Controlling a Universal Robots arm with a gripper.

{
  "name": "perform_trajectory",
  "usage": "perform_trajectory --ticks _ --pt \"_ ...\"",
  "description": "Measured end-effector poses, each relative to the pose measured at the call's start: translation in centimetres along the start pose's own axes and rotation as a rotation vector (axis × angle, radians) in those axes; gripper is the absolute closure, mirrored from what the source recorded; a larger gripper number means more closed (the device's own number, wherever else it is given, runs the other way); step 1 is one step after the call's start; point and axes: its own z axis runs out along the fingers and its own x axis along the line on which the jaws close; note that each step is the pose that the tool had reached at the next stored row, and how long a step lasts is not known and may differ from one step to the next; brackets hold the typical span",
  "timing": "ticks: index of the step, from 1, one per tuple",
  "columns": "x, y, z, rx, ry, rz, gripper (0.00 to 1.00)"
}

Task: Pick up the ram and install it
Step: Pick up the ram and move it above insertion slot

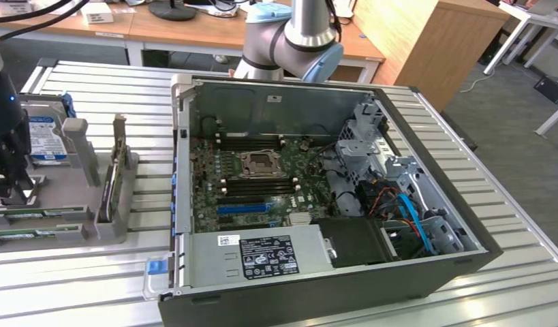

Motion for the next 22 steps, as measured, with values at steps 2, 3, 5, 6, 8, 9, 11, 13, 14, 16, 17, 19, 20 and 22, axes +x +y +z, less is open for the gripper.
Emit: perform_trajectory --ticks 2,3,5,6,8,9,11,13,14,16,17,19,20,22 --pt "0.0 0.00 0.05 0.0001 0.0000 0.000 0.70" --pt "0.0 -0.01 0.16 0.0001 0.0000 0.000 0.70" --pt "0.0 -0.03 0.48 -0.0001 0.0001 0.000 0.70" --pt "0.0 -0.04 0.67 -0.0001 0.0000 0.000 0.70" --pt "0.0 -0.06 1.04 0.0002 0.0000 0.000 0.70" --pt "0.0 -0.07 1.21 0.0002 0.0001 0.000 0.70" --pt "0.0 -0.09 1.57 0.0005 0.0001 0.000 0.70" --pt "0.0 -0.11 1.93 0.0006 0.0000 0.000 0.70" --pt "0.0 -0.11 2.07 0.0008 0.0000 0.000 0.70" --pt "0.0 -0.13 2.31 0.0014 -0.0005 0.000 0.70" --pt "0.0 -0.13 2.41 0.0015 -0.0006 0.000 0.70" --pt "0.0 -0.13 2.43 0.0014 -0.0005 0.000 0.70" --pt "0.0 -0.13 2.44 0.0013 -0.0006 0.000 0.70" --pt "0.1 -0.15 2.46 0.0015 -0.0006 0.000 0.70"
